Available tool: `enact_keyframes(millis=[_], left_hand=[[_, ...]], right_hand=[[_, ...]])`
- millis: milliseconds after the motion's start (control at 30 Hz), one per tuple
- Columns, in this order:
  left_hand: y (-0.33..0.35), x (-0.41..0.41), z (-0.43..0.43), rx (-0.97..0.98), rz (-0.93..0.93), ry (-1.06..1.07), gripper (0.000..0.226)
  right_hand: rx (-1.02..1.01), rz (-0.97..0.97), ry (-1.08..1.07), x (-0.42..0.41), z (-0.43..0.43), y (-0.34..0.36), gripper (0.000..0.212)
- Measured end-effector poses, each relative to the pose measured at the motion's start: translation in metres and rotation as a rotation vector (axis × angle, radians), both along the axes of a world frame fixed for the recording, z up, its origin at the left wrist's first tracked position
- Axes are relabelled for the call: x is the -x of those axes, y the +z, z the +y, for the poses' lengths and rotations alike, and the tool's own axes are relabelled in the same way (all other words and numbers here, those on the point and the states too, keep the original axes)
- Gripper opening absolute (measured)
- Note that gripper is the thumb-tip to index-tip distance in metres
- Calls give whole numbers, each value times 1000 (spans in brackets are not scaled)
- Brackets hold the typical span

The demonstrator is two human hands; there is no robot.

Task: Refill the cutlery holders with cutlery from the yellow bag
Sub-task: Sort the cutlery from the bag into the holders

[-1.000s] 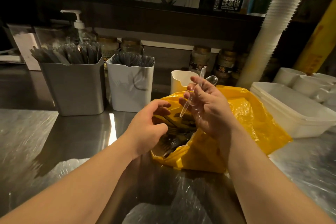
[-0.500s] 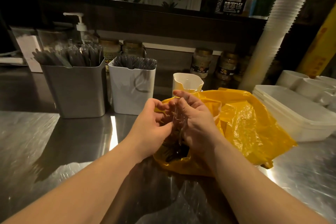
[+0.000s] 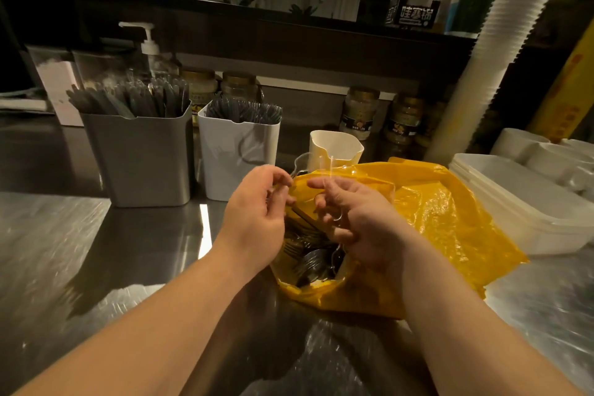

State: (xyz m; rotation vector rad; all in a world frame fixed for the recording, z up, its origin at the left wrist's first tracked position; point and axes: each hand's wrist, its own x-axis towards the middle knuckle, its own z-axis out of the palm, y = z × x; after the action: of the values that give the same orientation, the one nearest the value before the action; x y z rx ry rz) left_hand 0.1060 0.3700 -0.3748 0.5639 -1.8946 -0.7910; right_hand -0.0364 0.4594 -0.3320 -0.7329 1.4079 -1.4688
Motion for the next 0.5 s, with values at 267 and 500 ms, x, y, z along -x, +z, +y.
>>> enact_keyframes(millis=[267,500], left_hand=[[5,-8,-7,349,-248,43,25],[9,-10,-13,359,-404,-79,32]], right_hand=[[-174,310,135,-13,1,-1,25],[-235,112,129,-12,2,2,33]])
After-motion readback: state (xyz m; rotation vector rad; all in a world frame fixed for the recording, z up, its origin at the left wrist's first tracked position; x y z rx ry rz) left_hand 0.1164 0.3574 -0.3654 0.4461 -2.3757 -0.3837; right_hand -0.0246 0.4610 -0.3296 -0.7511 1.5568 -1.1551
